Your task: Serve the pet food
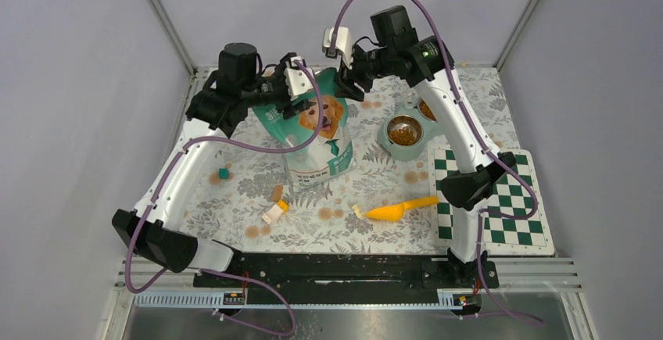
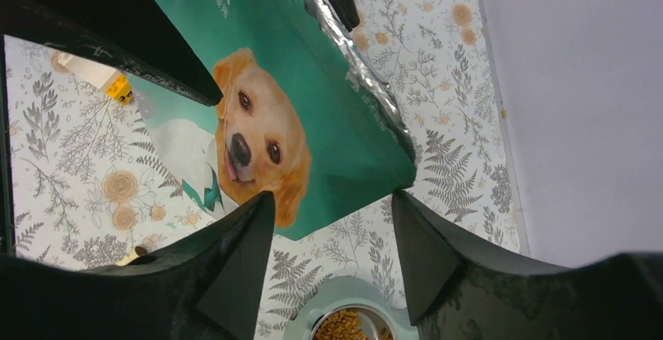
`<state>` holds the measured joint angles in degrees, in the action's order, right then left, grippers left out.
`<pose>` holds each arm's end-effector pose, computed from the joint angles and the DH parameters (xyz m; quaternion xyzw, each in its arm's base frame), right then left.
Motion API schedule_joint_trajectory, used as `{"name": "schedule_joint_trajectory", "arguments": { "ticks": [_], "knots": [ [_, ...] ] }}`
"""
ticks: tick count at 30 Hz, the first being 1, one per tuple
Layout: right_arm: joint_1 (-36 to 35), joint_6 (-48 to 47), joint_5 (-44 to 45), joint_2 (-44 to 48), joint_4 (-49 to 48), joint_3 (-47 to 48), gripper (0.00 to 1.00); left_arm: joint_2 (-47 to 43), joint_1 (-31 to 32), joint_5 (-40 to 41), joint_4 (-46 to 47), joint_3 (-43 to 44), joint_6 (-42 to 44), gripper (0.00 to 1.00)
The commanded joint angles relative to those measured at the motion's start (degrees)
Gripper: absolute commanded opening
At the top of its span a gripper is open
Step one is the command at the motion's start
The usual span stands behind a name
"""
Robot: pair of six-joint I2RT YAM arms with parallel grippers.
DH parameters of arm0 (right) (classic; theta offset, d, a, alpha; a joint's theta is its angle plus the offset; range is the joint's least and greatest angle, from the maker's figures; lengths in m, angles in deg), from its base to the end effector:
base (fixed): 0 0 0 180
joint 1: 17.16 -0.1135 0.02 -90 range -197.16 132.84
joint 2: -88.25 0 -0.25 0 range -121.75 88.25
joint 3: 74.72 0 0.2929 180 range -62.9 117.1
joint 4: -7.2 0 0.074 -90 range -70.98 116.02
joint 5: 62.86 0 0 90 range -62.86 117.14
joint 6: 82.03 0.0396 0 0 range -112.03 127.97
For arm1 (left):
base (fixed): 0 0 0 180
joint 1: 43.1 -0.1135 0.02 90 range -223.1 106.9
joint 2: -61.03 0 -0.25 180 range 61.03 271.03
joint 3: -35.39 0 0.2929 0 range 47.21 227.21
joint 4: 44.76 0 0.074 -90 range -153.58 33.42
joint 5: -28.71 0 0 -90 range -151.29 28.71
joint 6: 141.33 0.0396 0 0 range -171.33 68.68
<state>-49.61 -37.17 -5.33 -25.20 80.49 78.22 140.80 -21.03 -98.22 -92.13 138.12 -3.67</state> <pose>0.3555 0.2512 0.4694 -0.6333 0.5776 0.1951 0.4767 0.3075 -0.1504 0.4301 0.5965 0.5562 -0.1459 0.5600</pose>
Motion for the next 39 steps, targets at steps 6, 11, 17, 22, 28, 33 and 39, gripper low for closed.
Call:
{"name": "schedule_joint_trajectory", "arguments": {
  "ticks": [6,11,17,22,28,33,39],
  "knots": [
    [0.42,4.13,1.65,-0.12,-8.57,0.32,0.82,-2.79,0.29,4.44,9.52,1.04,-4.81,0.71],
    [0.83,5.39,3.33,0.47,-8.66,-0.54,0.89,-2.69,0.31,6.73,10.34,0.68,-6.30,0.71],
    [1.87,3.93,-2.87,0.46,-8.55,-1.38,0.82,-2.23,0.31,6.60,11.34,0.65,-7.77,0.72],
    [2.28,-0.28,-12.43,0.25,-5.36,-2.24,0.74,-1.43,0.31,4.01,11.38,1.18,-9.49,0.72],
    [2.22,-0.85,-15.64,-3.35,-2.51,1.68,0.30,-1.00,0.30,2.40,11.38,1.23,-11.53,0.72],
    [2.21,-2.14,-13.73,-1.00,-2.30,-0.90,0.00,-0.34,0.27,0.11,11.46,1.54,-13.52,0.72],
    [2.21,0.69,-11.62,2.27,-2.37,-2.99,0.00,1.34,0.79,-2.71,11.89,2.14,-14.28,0.72]
  ]
}}
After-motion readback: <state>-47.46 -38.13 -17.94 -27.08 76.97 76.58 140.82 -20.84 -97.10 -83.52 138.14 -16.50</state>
